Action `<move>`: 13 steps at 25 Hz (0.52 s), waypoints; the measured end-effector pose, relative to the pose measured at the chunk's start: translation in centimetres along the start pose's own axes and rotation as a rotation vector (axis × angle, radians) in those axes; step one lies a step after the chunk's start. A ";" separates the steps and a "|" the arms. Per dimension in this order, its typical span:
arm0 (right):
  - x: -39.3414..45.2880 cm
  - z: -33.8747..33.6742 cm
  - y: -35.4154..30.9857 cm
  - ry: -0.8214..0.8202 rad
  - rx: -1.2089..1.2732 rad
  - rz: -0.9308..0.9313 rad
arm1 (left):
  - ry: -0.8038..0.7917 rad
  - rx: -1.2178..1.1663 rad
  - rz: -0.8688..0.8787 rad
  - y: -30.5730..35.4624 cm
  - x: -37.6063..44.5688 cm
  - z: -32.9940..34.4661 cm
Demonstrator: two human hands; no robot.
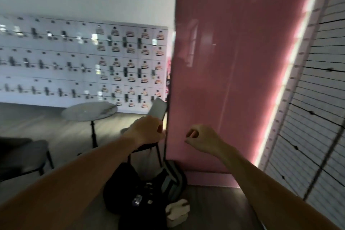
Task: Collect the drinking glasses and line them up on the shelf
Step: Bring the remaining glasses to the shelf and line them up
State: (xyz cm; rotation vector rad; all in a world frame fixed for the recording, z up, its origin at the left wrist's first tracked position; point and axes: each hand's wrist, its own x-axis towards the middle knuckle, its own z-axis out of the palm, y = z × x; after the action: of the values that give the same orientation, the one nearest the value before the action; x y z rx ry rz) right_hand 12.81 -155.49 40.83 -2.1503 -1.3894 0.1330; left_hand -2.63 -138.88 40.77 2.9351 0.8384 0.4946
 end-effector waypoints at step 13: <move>21.1 21.4 -18.5 -0.381 0.075 -0.322 | -0.027 0.119 -0.450 -30.8 -4.0 -0.7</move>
State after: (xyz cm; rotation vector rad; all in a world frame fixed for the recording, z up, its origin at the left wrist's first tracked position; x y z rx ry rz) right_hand -0.53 -123.03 36.99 -1.8733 -1.8938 0.4810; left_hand -21.70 -114.74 36.18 2.7087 1.5151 0.3790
